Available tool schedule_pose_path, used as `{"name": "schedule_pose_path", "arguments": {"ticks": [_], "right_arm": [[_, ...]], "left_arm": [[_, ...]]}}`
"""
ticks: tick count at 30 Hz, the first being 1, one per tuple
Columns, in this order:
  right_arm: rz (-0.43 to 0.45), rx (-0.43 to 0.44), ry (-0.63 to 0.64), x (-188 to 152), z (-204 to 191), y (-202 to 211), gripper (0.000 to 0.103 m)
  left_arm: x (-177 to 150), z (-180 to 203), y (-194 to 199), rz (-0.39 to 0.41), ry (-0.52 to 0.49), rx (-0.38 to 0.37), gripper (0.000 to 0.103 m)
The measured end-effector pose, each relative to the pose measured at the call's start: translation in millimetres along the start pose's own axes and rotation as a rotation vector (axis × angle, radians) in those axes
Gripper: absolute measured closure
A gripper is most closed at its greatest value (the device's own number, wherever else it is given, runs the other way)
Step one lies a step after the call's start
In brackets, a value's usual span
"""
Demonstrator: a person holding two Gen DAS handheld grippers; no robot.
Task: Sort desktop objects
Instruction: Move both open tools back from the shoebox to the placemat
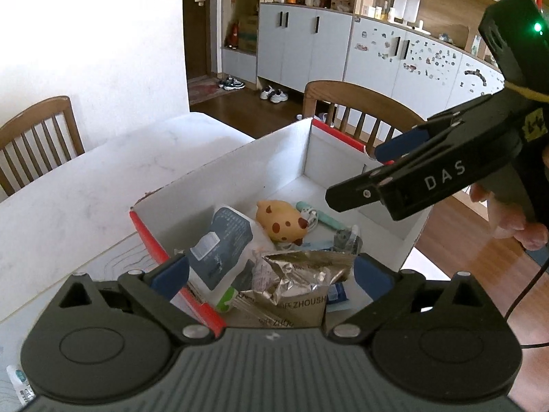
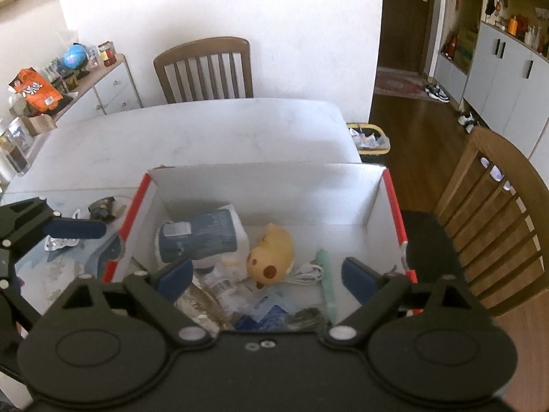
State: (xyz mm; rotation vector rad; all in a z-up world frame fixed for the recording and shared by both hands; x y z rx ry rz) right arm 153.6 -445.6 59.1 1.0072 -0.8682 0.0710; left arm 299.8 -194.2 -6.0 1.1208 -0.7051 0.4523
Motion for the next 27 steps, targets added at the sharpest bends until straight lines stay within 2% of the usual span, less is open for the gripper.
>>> {"name": "schedule_pose_path", "arguments": {"ticks": [6, 14, 27], "right_arm": [[0.015, 0.007, -0.013, 0.8, -12.5, 11.0, 0.009], [0.046, 0.012, -0.021, 2.4, -41.2, 23.1, 0.011], [0.070, 0.029, 0.001, 13.7, -121.7, 28.8, 0.011]], "left_arm": [[-7.9, -1.3, 12.8, -0.004, -0.008, 0.017, 0.000], [-21.2, -16.0, 43.3, 0.029, 0.005, 0.050, 0.000], [-55.5, -64.3, 93.8, 0.060, -0.001, 0.105, 0.000]]}}
Point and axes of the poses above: each gripper's, at about its wrist camera, not at the fingertips, and y roughly against the way its jaws point, z to its right, x to its top, the point moved 4 cm from there along -y, roughly the way its jaws point, and after that the axes turned 11 degrees about -x, right-handed, at the moved point
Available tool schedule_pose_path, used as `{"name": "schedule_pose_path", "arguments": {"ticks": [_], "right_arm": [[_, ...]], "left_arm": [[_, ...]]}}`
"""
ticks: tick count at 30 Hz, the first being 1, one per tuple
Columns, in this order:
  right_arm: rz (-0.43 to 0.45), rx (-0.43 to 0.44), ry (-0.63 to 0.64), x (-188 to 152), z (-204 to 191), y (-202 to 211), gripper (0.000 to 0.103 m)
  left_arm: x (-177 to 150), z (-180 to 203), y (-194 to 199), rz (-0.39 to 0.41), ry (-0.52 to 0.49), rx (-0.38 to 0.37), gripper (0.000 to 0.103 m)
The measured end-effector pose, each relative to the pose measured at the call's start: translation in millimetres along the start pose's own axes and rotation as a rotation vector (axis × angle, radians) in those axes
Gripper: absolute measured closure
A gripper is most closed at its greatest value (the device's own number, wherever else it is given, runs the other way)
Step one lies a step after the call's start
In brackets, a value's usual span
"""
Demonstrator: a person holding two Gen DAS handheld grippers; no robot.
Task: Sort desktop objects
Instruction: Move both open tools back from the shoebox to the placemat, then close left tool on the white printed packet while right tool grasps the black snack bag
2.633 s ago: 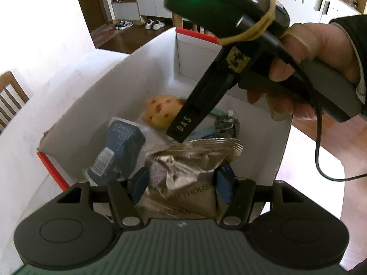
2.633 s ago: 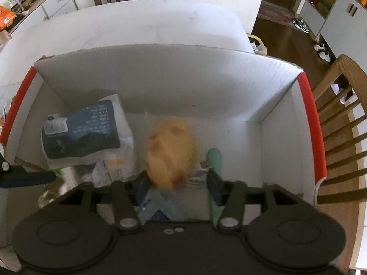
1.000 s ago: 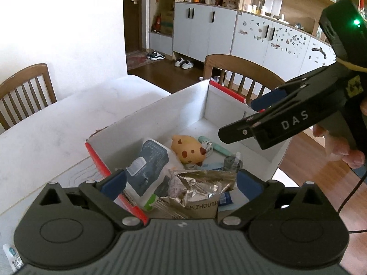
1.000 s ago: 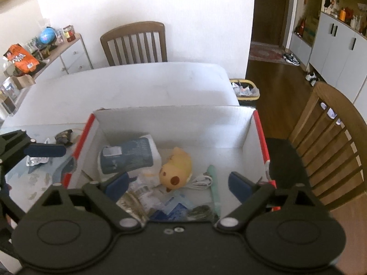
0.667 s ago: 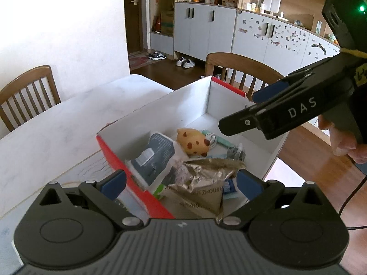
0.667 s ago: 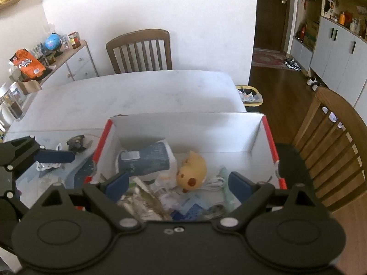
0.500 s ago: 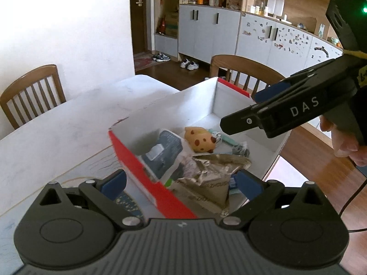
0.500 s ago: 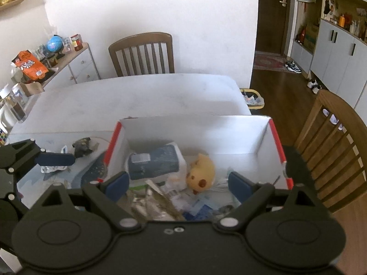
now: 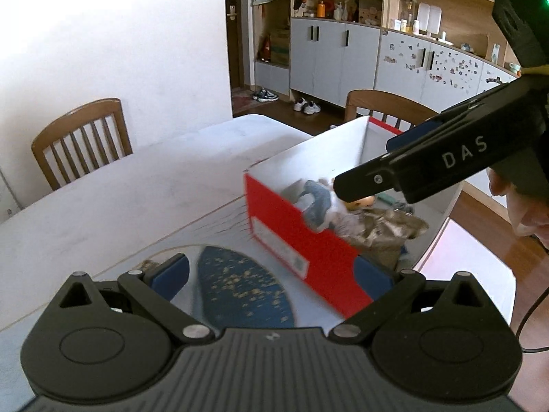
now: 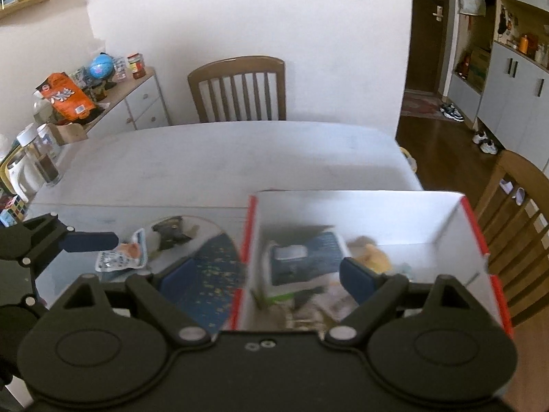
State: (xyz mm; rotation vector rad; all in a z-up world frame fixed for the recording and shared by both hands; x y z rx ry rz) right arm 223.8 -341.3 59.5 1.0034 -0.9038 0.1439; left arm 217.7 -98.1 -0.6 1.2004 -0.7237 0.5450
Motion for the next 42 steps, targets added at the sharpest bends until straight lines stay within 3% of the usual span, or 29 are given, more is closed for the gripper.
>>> {"name": "schedule_pose_path", "arguments": {"ticks": [13, 22, 42], "right_arm": [[0.006, 0.011, 0.044, 16.1, -93.8, -25.3, 0.012], [-0.029, 0.018, 0.081, 18.3, -141.1, -64.6, 0.013], [-0.134, -0.042, 0.117, 6.0, -164.6, -142.6, 0.018]], "left_arm": [[-34.8, -74.6, 35.3, 0.024, -0.024, 0.001, 0.000], [-56.0, -123.0, 30.7, -0.008, -0.055, -0.044, 0.000], [-87.5, -179.6, -29.3, -0.070, -0.103, -0.141, 0.001]]}}
Point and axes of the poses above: each gripper's, at about its wrist camera, not at the fingertips, and y roughly against the way its jaws point, z to its right, x to its top, the point moved 4 cm from there along -y, roughly the way its jaws point, and after that the axes turned 11 degrees about -x, right-handed, at the moved point
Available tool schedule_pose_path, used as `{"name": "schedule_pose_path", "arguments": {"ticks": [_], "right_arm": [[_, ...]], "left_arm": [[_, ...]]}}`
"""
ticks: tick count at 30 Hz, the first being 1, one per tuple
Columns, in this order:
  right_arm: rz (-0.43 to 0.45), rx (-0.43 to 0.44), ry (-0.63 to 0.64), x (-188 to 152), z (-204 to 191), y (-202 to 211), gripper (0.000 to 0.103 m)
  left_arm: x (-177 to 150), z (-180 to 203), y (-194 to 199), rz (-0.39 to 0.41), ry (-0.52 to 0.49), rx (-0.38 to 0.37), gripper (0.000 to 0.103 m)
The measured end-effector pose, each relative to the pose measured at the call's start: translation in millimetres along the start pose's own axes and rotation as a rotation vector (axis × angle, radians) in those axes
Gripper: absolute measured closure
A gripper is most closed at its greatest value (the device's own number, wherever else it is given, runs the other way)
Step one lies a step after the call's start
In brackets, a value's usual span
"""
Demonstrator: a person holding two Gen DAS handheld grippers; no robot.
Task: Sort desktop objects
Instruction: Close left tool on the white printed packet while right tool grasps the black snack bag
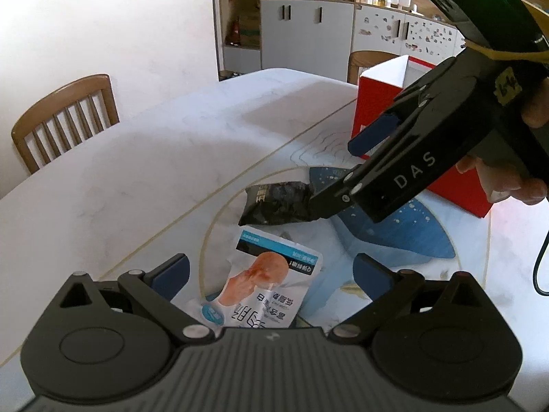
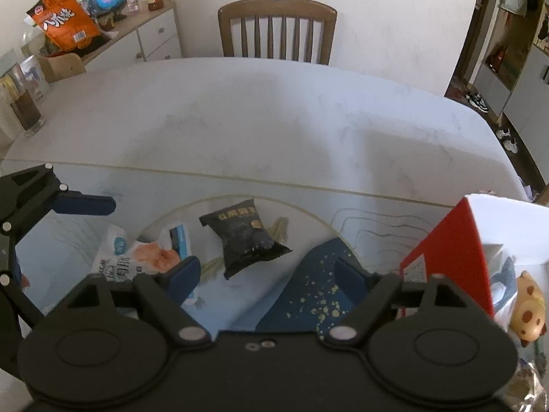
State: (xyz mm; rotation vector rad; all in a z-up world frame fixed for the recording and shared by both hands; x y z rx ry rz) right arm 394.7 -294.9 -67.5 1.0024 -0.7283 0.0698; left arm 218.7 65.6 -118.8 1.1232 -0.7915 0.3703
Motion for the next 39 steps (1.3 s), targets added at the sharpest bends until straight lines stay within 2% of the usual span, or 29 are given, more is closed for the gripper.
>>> {"name": "schedule_pose_path", "arguments": {"ticks": [8, 16, 24, 32, 36, 39], "right_arm": [[-0.012, -0.007, -0.001, 4.6, -3.7, -19.6, 0.024], [-0.015, 0.002, 0.043, 11.8, -11.7, -37.1, 0.026], [-0.016, 0.006, 0.093, 17.6, -20.7, -53.1, 0.029], [-0.035, 0.023, 0.072, 13.0, -21.9, -65.4, 0.036], [-0.021, 0.023, 0.059, 10.4, -22.3, -65.2, 0.038], [-0.019, 0.015, 0.040, 10.2, -20.6, -66.4, 0.044]], "left_arm": [[-3.8, -11.5, -15.1, -0.008, 0.014, -0.034, 0.002], [-9.2, -12.3, -28.8, -0.036, -0.004, -0.049, 0.014], [-17.2, -13.3, -33.5, -0.039, -0.010, -0.046, 0.016], [-18.2, -13.3, -33.3, -0.025, -0.027, -0.043, 0.016], [-17.2, -13.2, -32.7, -0.013, -0.023, -0.033, 0.024], [-15.6, -13.6, -32.2, -0.010, -0.023, -0.028, 0.031]]}}
Point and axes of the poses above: each gripper's, at about its wrist camera, not at the fingertips, and y roughly against the way its jaws point, z to its right, x to its top, the point moved 4 cm from there along -y, roughly the way its jaws point, and after that the axes turned 11 degrees about -x, right-handed, at the moved point
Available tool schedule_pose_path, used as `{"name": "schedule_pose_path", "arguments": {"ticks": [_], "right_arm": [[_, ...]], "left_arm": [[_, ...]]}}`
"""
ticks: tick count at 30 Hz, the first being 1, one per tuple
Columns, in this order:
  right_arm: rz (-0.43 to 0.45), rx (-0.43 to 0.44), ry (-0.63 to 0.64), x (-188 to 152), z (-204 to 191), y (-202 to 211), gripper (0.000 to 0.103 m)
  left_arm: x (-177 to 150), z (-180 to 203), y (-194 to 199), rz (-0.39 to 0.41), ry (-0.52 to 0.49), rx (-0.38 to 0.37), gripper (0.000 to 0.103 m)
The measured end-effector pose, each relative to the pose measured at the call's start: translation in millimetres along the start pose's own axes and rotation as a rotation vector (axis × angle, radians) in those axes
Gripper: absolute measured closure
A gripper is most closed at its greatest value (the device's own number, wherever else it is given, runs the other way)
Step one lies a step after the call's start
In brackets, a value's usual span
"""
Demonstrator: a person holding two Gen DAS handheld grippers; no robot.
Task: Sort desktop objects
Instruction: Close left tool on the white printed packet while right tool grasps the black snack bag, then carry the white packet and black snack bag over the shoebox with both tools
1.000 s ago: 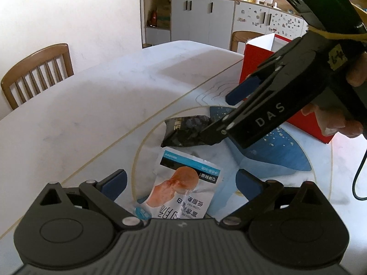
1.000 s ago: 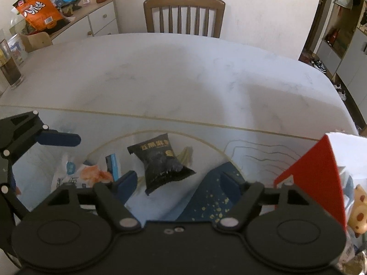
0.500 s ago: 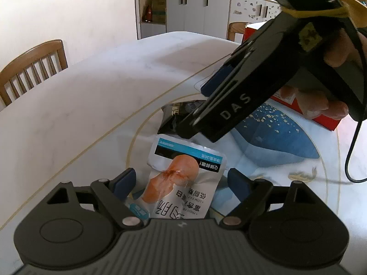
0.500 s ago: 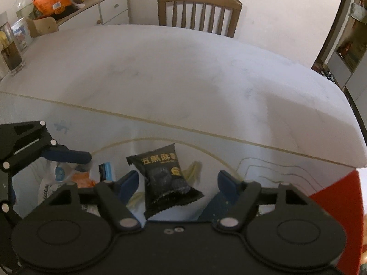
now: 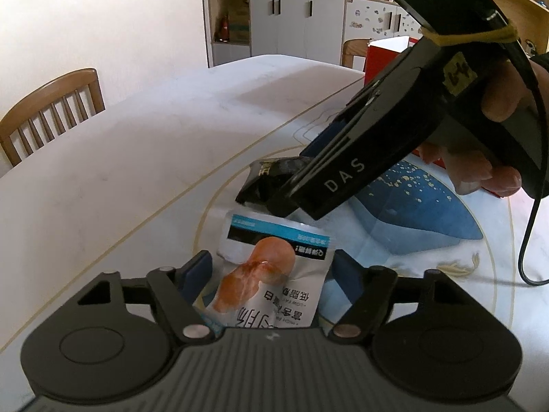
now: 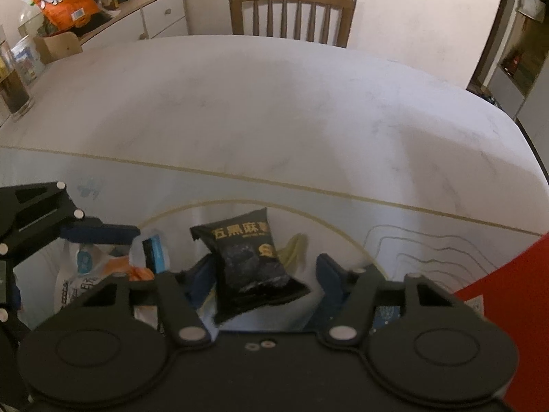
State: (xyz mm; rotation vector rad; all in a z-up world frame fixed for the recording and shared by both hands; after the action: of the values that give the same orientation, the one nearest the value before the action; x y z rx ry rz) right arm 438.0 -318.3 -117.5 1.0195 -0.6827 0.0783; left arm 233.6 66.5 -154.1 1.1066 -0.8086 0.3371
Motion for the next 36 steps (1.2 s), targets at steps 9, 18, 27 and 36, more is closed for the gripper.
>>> {"name": "schedule_pose_path", "arguments": {"ticks": [9, 18, 27, 36], "right_arm": [[-0.006, -0.004, -0.022, 1.0, 0.8, 3.8, 0.066], [-0.006, -0.001, -0.044, -3.9, 0.7, 22.6, 0.067], [0.001, 0.005, -0.056, -12.3, 1.2, 52.7, 0.067], [0.016, 0.009, -0.081, -24.2, 7.3, 89.1, 0.067]], "left_arm": [[3.3, -1.9, 0.9, -0.002, 0.019, 0.007, 0.037], [6.3, -2.4, 8.7, -0.008, 0.037, 0.009, 0.042], [8.5, 5.9, 25.4, -0.002, 0.050, 0.021, 0.042], [19.5, 27.5, 51.8, 0.015, 0.048, 0.029, 0.042]]}}
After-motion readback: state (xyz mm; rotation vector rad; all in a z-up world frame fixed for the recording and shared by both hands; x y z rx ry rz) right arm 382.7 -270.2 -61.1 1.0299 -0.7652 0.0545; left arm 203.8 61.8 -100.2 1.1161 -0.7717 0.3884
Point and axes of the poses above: each gripper's, at about its wrist camera, not at the fingertips, and y roughly against the way its jaws point, z to its right, x to its top, the point moved 4 cm from there along -y, roughly the way its jaws point, and after that the axes turned 11 degrees about -x, right-handed, at the moved point
